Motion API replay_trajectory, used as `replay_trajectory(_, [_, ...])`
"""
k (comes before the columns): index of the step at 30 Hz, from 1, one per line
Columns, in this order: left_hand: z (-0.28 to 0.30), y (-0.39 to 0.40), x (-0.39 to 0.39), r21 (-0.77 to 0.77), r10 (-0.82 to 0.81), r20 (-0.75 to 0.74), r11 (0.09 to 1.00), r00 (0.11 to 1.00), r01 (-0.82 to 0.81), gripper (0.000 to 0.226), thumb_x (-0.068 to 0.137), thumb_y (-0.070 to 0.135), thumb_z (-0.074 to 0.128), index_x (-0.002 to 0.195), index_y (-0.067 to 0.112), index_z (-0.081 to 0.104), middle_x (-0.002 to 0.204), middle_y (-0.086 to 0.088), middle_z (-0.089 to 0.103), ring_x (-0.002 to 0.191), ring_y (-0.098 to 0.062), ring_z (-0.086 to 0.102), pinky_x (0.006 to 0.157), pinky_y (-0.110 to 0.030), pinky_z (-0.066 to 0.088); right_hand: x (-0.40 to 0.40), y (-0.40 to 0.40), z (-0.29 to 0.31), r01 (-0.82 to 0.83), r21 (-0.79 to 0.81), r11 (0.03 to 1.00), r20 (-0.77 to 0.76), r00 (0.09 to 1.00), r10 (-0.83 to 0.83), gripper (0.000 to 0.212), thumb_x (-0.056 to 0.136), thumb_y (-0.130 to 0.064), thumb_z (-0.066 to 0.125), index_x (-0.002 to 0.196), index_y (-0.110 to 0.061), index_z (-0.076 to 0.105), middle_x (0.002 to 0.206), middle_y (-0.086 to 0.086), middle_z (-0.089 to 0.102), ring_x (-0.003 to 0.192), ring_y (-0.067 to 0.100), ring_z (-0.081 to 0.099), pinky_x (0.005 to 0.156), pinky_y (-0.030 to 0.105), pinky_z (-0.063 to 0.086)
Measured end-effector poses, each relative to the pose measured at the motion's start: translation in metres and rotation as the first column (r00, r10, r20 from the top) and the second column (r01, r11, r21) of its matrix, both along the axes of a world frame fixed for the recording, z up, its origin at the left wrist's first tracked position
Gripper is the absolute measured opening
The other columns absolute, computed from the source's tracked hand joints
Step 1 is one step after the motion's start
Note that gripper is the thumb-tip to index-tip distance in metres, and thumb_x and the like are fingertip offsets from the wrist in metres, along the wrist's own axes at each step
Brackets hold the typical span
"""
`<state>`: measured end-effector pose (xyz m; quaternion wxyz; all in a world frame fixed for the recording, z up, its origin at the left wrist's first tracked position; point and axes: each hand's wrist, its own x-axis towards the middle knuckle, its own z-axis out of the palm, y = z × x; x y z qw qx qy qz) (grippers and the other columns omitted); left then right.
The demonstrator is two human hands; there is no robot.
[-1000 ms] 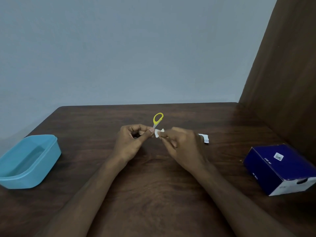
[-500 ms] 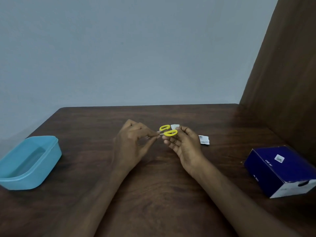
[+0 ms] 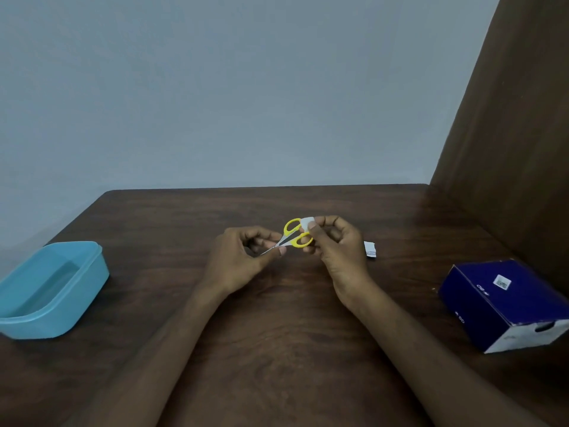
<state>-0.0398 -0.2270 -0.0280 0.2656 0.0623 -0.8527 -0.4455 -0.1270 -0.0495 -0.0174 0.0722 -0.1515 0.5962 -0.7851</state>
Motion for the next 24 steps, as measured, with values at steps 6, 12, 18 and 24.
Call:
replay_trajectory(6, [-0.001, -0.003, -0.001, 0.162, -0.161, 0.03, 0.975, 0.987, 0.154, 0.012, 0.088, 0.03, 0.089, 0.1, 0.029, 0.086, 0.076, -0.001, 0.077, 0.069, -0.006, 0.059, 0.068, -0.027, 0.048, -0.005, 0.004, -0.001, 0.032, 0.069, 0.997, -0.218, 0.976, -0.017, 0.007, 0.097, -0.003, 0.075, 0.094, -0.009, 0.075, 0.076, 0.007, 0.079, 0.071, 0.015, 0.076, 0.067, 0.025, 0.06])
replay_trajectory(12, [-0.006, -0.007, -0.007, 0.171, -0.146, 0.073, 0.976, 0.987, 0.132, 0.011, 0.085, 0.04, 0.086, 0.091, 0.03, 0.085, 0.085, -0.011, 0.079, 0.073, -0.012, 0.061, 0.072, -0.032, 0.047, -0.013, 0.003, -0.007, 0.115, 0.13, 0.985, -0.327, 0.943, -0.066, 0.005, 0.096, -0.016, 0.08, 0.093, -0.015, 0.076, 0.083, 0.002, 0.081, 0.078, 0.014, 0.079, 0.077, 0.038, 0.065])
replay_trajectory(18, [-0.006, -0.008, -0.007, 0.202, -0.102, 0.099, 0.976, 0.99, 0.08, 0.003, 0.092, 0.022, 0.085, 0.089, 0.023, 0.085, 0.08, -0.011, 0.078, 0.07, -0.011, 0.064, 0.074, -0.03, 0.048, -0.006, 0.009, -0.005, 0.418, 0.197, 0.887, -0.827, 0.556, -0.078, 0.002, 0.093, -0.015, 0.083, 0.095, -0.015, 0.082, 0.1, -0.001, 0.068, 0.094, 0.013, 0.066, 0.083, 0.024, 0.05])
replay_trajectory(24, [-0.005, -0.006, -0.006, 0.185, -0.091, 0.077, 0.98, 0.993, 0.075, 0.004, 0.092, 0.018, 0.084, 0.088, 0.02, 0.083, 0.078, -0.005, 0.08, 0.069, -0.009, 0.07, 0.074, -0.028, 0.053, -0.009, -0.002, -0.021, 0.452, 0.343, 0.823, -0.874, 0.475, 0.103, 0.008, 0.088, -0.012, 0.08, 0.095, -0.014, 0.083, 0.087, 0.003, 0.067, 0.083, 0.026, 0.062, 0.074, 0.032, 0.046])
